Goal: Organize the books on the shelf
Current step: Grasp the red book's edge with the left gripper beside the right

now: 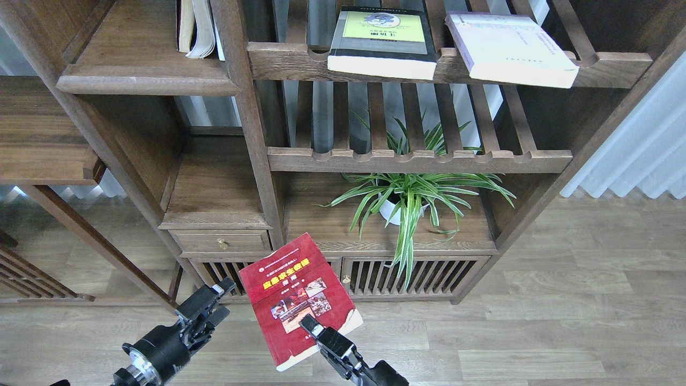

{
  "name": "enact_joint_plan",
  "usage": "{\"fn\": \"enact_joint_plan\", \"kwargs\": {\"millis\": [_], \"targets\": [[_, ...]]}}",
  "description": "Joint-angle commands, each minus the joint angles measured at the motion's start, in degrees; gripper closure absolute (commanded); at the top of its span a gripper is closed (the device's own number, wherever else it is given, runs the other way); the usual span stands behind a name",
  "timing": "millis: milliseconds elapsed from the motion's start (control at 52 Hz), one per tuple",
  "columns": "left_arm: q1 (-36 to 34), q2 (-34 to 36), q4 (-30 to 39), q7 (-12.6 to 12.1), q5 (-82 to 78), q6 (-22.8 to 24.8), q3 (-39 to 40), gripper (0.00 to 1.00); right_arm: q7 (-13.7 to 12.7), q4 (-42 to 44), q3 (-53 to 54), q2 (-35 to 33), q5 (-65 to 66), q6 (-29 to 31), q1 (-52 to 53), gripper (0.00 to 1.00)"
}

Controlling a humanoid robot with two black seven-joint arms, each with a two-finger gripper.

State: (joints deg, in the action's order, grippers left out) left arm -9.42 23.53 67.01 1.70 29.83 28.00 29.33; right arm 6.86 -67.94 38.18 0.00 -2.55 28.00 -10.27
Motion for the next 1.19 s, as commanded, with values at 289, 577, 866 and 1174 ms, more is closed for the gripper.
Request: {"fn": "enact_joint_plan", "kwargs": {"millis": [289, 577, 866, 1174], "targets": [[-0.6, -4.5, -1.0, -0.2, -0.3, 0.0, -0.5, 0.0, 0.2, 0.0, -0.1, 0.0, 0.0, 0.0, -0.2, 0.89], [-0.6, -8.2, -1.6, 0.5, -0.2, 0.0, 0.5, 0.0, 0.2, 0.0, 0.0, 0.0, 0.0, 0.0, -0.2, 0.88], [-0.5, -10.4, -1.9, 0.7, -0.2, 0.0, -0.4, 0.01, 0.2, -0.1, -0.1, 0.0, 0.0, 0.0, -0.9, 0.87], [-0.1, -10.0, -1.8, 0.7, -0.2, 0.0, -1.2, 0.1, 0.2, -0.1, -0.1, 0.0, 0.0, 0.0, -1.0, 0.87]]}}
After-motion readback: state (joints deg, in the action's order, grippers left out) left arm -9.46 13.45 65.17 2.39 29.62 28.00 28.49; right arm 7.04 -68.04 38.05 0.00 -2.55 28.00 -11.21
